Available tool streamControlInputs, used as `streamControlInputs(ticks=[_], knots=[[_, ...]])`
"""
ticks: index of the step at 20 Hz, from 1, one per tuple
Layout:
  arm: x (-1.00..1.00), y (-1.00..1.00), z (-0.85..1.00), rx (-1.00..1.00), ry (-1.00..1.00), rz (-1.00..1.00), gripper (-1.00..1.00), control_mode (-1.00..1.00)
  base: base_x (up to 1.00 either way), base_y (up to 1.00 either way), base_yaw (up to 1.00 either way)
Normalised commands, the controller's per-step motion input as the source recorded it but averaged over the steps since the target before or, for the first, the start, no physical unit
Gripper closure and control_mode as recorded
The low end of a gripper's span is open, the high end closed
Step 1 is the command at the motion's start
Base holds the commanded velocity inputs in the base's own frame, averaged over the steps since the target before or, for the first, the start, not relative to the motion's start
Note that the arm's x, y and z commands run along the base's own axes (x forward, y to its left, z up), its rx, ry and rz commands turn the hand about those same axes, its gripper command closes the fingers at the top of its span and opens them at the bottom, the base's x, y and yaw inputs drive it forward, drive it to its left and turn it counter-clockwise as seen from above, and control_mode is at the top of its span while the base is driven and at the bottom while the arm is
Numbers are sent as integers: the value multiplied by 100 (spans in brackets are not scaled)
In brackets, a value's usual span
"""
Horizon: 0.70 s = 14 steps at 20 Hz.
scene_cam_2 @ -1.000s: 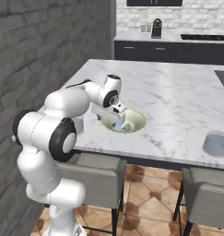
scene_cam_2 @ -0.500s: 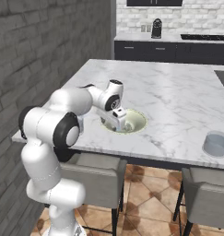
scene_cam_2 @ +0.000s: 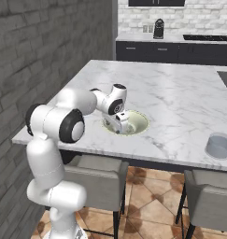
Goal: There are four ice cubes in the ice bowl. Place two ice cubes in each glass of water.
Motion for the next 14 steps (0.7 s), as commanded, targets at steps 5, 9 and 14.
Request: streamControlInputs(ticks=[5, 9, 14], knots=[[37, -1, -16, 0, 0, -1, -100, -100, 0, 0, 0], [29, -6, -26, 0, 0, 0, -100, -100, 0, 0, 0], [28, -13, -22, 0, 0, 0, -100, -100, 0, 0, 0]])
